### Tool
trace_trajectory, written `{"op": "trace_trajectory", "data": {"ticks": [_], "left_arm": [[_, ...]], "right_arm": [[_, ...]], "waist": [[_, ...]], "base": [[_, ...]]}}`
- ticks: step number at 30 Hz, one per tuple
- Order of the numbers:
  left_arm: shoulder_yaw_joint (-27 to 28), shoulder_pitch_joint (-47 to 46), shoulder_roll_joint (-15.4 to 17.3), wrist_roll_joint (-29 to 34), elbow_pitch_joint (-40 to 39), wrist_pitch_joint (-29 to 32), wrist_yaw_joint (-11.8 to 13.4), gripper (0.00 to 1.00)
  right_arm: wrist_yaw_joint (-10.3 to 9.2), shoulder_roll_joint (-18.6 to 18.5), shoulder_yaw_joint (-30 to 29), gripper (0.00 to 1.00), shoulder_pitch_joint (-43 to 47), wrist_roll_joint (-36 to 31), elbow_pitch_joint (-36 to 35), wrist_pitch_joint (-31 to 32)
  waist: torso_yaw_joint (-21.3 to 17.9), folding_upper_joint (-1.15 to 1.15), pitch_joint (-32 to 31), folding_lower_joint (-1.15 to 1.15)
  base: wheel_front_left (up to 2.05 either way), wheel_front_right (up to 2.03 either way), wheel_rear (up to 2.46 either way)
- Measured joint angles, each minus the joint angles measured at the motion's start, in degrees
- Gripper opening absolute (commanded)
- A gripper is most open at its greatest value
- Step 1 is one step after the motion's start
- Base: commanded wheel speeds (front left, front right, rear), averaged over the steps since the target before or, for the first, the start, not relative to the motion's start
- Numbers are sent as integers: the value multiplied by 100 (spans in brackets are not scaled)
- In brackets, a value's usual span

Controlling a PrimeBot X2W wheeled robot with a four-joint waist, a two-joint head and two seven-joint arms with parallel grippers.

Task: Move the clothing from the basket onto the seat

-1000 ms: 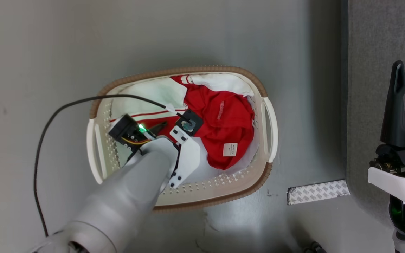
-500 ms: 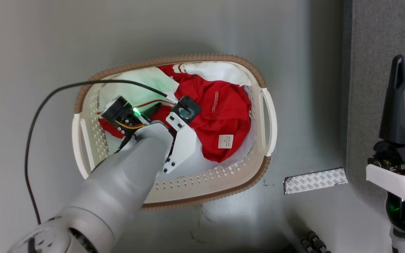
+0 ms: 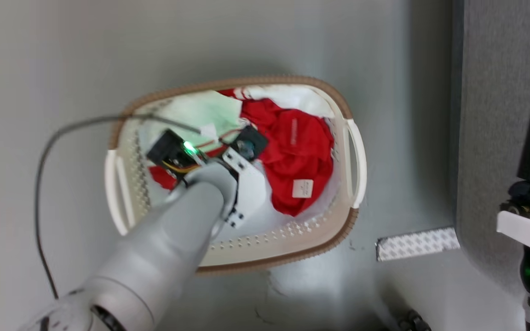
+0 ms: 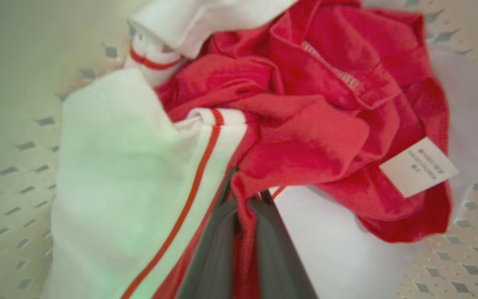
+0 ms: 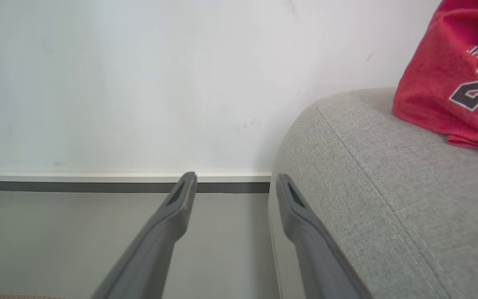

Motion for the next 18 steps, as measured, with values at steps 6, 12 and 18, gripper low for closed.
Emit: {"op": "trace_trajectory", "data": {"ticks": [6,12,18], "left_arm": [[97,530,5,-474,-334,-601,-13,0],[99,1144,4,-918,-602,-1061,-157,0],[291,1743,2,-1303,-853,-1429,-149,0]], "right_arm": [[-1,7,-292,100,203,-79,298,0],[-1,4,-421,100,597,-131,684,0],[-1,-1,-452,100,1114,-185,965,0]], "waist": [[247,0,-584,-1],[464,0,-1486,-1],[660,0,-2503,-1]], "base": [[0,0,0],[0,0,0],[0,0,0]]}}
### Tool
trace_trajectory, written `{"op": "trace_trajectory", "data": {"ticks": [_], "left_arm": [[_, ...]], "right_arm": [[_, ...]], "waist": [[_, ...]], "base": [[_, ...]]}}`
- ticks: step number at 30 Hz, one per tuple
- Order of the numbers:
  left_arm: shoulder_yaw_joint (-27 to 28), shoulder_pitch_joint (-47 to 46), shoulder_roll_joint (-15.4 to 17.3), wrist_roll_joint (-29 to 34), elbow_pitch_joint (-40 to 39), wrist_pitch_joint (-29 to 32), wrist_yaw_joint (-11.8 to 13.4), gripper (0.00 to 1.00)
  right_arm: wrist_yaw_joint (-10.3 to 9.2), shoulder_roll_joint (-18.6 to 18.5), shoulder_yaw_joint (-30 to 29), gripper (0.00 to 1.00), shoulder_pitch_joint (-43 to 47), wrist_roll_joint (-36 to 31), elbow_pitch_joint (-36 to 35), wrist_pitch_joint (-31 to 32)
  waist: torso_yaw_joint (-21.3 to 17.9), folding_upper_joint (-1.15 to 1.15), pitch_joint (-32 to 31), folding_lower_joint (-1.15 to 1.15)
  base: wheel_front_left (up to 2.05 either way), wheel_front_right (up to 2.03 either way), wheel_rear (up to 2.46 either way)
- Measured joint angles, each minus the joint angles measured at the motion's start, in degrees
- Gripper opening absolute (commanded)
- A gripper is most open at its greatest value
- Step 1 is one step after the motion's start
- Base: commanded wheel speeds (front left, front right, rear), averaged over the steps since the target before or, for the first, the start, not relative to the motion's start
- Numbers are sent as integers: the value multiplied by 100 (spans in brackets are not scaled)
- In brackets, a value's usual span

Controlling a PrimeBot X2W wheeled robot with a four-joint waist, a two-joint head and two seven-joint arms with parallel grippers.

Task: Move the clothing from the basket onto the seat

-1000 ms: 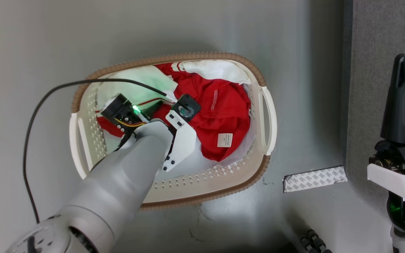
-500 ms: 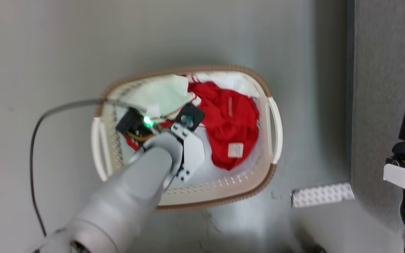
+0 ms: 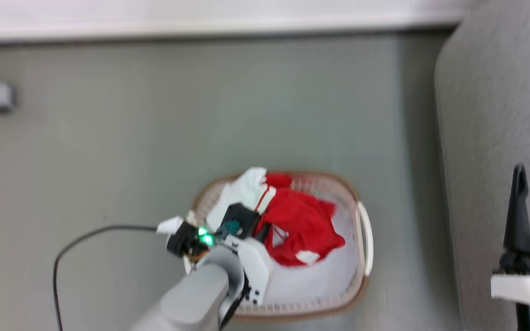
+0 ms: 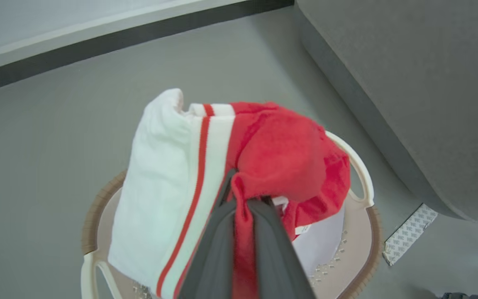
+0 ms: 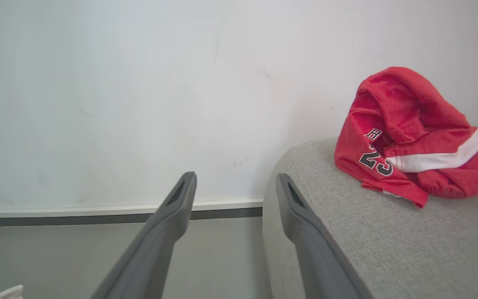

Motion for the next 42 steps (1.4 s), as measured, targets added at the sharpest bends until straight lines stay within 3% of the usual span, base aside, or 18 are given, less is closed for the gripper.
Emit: {"op": "trace_trajectory", "data": {"ticks": [5,11,23,27,35,42], "left_arm": [[301,487,152,-249,-413,-166,97,0],[656,1185,697,-430,-1241,-205,268,0],[998,2234,1641,-610,-3085,-99,923,0],[1036,2362,1894,-632,-3630,34,1069,0],[995,2319,2212,-516,-4704,457,1294,0],[825,2188,2236,-456,-5417,828,1335,0]], "right_arm": [[0,-25,-62,100,482,-38,135,0],[0,-32,-244,100,985,-43,213,0],[0,-147,89,100,1592,-99,258,0],[0,-360,541,100,1642,-32,261,0],[0,-1145,1892,100,1355,434,241,0],[0,-1613,3572,100,463,739,349,98]], "waist": [[133,0,-834,-1],[251,0,-1775,-2],[431,0,-3130,-1],[472,0,-3363,-1],[579,0,-3547,0],[626,0,-3533,1]], "base": [[0,0,0],[0,0,0],[0,0,0],[0,0,0],[0,0,0],[0,0,0]]}}
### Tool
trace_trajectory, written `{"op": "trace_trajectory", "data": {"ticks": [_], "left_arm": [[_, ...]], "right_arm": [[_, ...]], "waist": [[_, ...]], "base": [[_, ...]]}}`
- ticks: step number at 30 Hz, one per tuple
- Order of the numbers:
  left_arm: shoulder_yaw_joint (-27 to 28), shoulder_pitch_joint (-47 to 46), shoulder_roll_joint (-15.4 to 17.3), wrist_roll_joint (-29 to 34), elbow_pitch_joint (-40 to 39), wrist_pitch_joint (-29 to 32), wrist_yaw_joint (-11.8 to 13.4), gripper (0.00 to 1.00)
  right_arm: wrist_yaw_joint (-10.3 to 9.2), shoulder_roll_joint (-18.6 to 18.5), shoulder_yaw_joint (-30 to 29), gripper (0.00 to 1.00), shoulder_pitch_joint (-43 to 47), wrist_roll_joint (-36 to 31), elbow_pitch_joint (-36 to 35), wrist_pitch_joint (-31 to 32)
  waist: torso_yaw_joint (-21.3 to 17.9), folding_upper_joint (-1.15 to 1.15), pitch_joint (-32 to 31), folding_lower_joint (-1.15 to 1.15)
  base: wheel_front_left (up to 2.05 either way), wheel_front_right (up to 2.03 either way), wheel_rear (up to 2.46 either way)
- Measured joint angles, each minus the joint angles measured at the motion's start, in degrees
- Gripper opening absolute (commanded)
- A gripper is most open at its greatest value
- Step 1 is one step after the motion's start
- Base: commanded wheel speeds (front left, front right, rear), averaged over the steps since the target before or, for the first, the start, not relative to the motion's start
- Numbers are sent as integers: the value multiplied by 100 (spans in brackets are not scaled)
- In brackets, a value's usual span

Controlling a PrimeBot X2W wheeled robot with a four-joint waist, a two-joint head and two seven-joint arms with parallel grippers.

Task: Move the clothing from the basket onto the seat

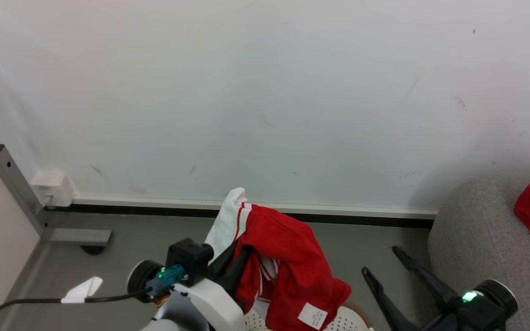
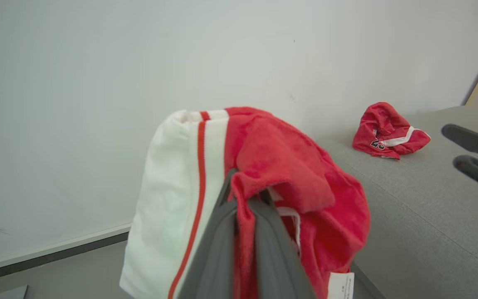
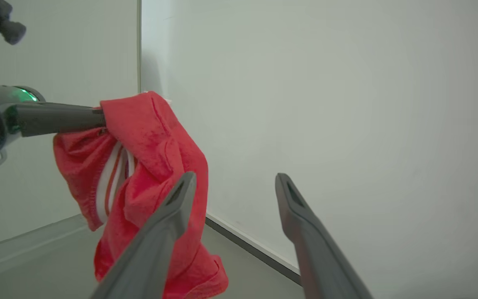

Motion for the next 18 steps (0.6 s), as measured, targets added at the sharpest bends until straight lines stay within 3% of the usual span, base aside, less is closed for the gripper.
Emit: {"op": "trace_trajectory", "data": {"ticks": [12,18], "left_arm": [[-478,-363,-408,80,-258,337,-302,0],[-655,-406,-594,51,-309,456,-430,0]], "right_arm": [[0,-71,1573,100,-1095,337,454,69],[0,-142,1867,100,-1478,210,928,111]], "waist": [[112,0,-12,0],[133,0,-41,0]], "base": [[0,0,0],[0,0,0]]}}
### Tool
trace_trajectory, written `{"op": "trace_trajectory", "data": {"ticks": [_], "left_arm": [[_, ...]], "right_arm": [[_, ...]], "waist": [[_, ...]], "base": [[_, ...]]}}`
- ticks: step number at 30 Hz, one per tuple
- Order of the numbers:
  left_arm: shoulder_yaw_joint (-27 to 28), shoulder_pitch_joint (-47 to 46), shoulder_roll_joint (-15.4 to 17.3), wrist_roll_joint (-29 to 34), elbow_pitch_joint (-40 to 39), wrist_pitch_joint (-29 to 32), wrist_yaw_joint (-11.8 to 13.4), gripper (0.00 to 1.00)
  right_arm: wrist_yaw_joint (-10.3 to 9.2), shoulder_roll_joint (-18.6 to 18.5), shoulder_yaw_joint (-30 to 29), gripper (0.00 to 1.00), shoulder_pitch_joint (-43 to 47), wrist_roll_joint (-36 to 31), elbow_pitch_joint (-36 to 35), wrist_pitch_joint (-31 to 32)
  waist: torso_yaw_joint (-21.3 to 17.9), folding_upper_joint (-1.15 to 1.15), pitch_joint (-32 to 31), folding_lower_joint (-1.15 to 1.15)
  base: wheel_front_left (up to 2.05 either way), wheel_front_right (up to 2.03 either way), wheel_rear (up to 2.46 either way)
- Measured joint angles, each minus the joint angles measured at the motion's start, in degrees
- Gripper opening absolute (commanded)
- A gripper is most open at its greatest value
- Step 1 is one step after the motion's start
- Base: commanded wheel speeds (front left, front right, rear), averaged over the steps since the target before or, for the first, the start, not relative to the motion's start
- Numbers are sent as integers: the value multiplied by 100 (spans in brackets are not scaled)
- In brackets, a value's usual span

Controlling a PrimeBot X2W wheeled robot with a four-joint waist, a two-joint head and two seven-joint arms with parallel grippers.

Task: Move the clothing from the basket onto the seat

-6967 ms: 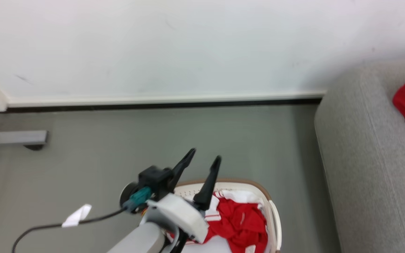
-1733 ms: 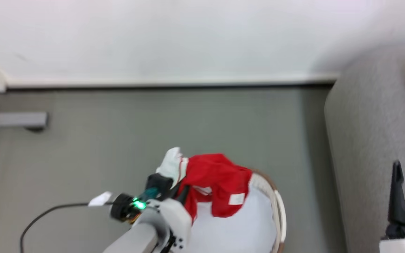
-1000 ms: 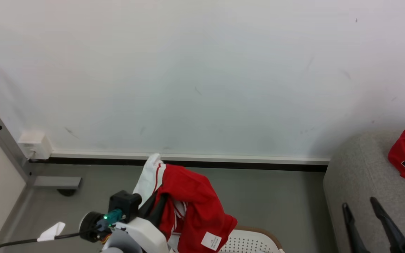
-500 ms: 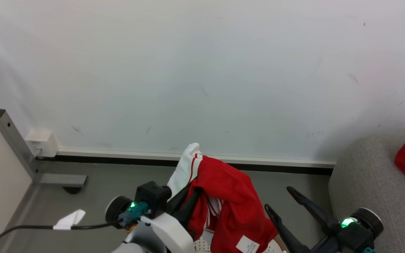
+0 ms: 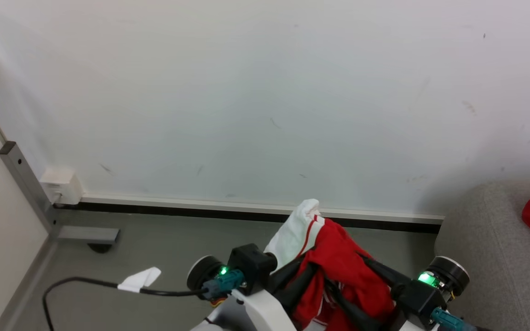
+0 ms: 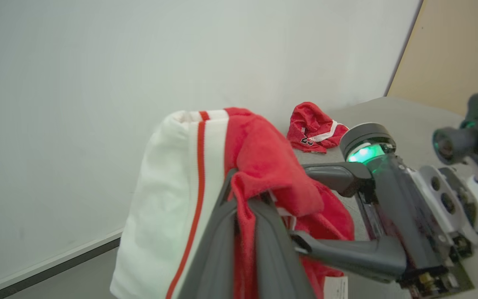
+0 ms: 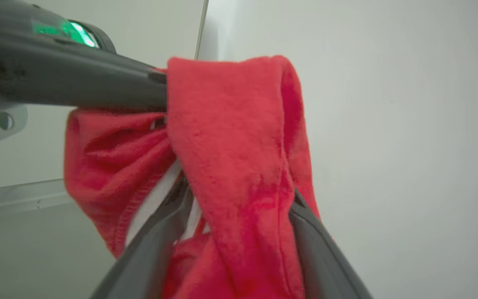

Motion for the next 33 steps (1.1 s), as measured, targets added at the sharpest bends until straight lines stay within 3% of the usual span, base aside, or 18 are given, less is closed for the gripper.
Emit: {"op": "trace_trajectory", "data": {"ticks": [2,3,4,5,9,10,11,12,22,33], "left_arm": [[-35,-4,-53,-23,-24,7,-38,0],[-55,-13,-68,-23,-32,9,-48,0],[-65,-15,-79,-31,-35,13,-49,0],[-75,-15,-87,-35,-33,15,-49,0],[-82,-15,-104,-36,48,-24,-48,4],[-81,-13,-104,-37,91,-53,-46,36],[-67,-4,-116,-46,130,-81,-41,62],[-60,10,-125,-56,166,-110,-41,100],[7,175,-231,-115,500,-414,36,100],[10,112,-405,-112,700,-591,65,100]], "right_arm": [[0,13,-3,100,-58,-34,153,18],[0,43,-33,74,-63,-34,216,16],[0,76,-79,19,-66,-30,271,14],[0,86,-69,0,-69,-1,301,19],[0,132,-171,0,-63,200,363,27],[0,152,-231,0,-45,263,360,7],[0,169,-297,0,-18,367,357,-2],[0,177,-347,0,3,446,350,-8],[0,58,-969,0,115,521,87,-68],[0,-232,-1559,0,296,405,-361,-13]], "waist": [[3,0,-10,0],[3,0,-19,0],[4,0,-25,0],[5,0,-26,0],[-24,0,-20,0],[-40,0,-19,0],[-56,0,-17,0],[-76,0,-14,0],[-535,0,103,0],[-1623,0,358,0]], "base": [[0,0,0],[0,0,0],[0,0,0],[0,0,0],[0,0,0],[0,0,0],[0,0,0],[0,0,0],[0,0,0],[0,0,0]]}}
